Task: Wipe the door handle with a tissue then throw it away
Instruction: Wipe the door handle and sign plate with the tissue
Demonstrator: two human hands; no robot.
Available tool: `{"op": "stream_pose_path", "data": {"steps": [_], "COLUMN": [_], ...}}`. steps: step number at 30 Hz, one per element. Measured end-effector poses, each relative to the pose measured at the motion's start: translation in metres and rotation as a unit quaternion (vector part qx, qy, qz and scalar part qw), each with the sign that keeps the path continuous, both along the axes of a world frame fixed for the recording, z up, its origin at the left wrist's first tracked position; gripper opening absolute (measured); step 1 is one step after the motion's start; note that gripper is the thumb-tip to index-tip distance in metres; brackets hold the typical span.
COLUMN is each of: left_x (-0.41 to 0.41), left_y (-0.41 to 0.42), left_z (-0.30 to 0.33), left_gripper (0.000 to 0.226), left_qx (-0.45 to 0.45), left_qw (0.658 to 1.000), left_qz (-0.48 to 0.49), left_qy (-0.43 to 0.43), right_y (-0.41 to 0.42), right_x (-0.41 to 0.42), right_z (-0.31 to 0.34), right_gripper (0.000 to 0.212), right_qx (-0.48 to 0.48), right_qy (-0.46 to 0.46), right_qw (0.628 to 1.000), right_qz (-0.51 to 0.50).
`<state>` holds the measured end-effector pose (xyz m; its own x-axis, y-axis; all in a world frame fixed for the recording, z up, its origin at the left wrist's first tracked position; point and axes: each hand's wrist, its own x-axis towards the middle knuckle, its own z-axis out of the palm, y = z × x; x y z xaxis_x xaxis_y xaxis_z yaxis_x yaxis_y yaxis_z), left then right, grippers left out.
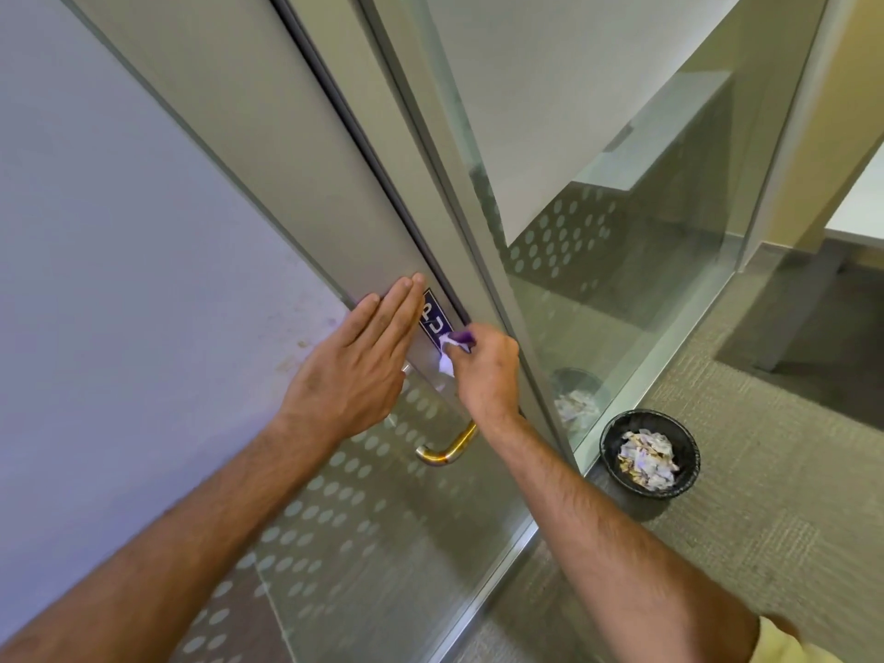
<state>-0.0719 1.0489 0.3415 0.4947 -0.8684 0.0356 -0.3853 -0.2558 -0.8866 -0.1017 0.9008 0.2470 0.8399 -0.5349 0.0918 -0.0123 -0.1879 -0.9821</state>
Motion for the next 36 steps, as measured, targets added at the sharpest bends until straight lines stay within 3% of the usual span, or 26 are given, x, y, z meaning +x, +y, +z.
{"op": "stream_pose_path", "data": {"steps": [4, 7, 9, 13, 16, 19, 23, 26, 31, 36], "left_x": [-0.001, 0.000, -0.001, -0.005, 0.000, 0.000, -0.001, -0.001, 0.000, 0.000], "left_y": [-0.003, -0.001, 0.002, 0.004, -0.002, -0.002, -0.002, -0.001, -0.001, -0.002], "left_z": [0.000, -0.001, -0.002, -0.006, -0.001, -0.002, -0.001, -0.001, -0.001, -0.002], "left_gripper": [0.088, 0.087, 0.087, 0.085, 0.085, 0.085, 0.085, 0.086, 0.086, 0.087], "left_qx": [-0.006, -0.003, 0.007, 0.003, -0.003, -0.001, 0.000, -0.004, -0.008, -0.003], "left_qw": [1.000, 1.000, 1.000, 1.000, 1.000, 1.000, 1.000, 1.000, 1.000, 1.000], "left_qz": [-0.002, -0.004, 0.004, 0.015, 0.000, -0.002, 0.003, 0.004, -0.001, 0.002], "left_qy": [-0.005, -0.001, -0.001, 0.004, -0.003, -0.005, 0.001, -0.003, -0.004, -0.005], "right_y": [0.019, 0.025, 0.007, -0.049, -0.079, -0.074, -0.057, -0.055, -0.057, -0.060], "right_x": [0.001, -0.007, -0.007, -0.003, -0.006, -0.010, -0.006, -0.005, -0.006, -0.005], "right_z": [0.010, -0.011, -0.021, -0.026, -0.030, -0.037, -0.035, -0.035, -0.044, -0.051], "right_gripper": [0.008, 0.006, 0.007, 0.006, 0.017, 0.022, 0.026, 0.015, 0.020, 0.028], "right_qx": [-0.037, -0.094, -0.082, -0.135, -0.191, -0.215, -0.105, -0.044, -0.184, -0.266], "right_qy": [-0.067, -0.005, 0.051, 0.066, 0.109, 0.146, 0.123, 0.139, 0.088, 0.084], "right_qw": [0.997, 0.994, 0.992, 0.982, 0.972, 0.957, 0.973, 0.966, 0.946, 0.906], "right_qz": [0.005, 0.055, 0.079, 0.117, 0.088, 0.126, 0.164, 0.215, 0.252, 0.320]}}
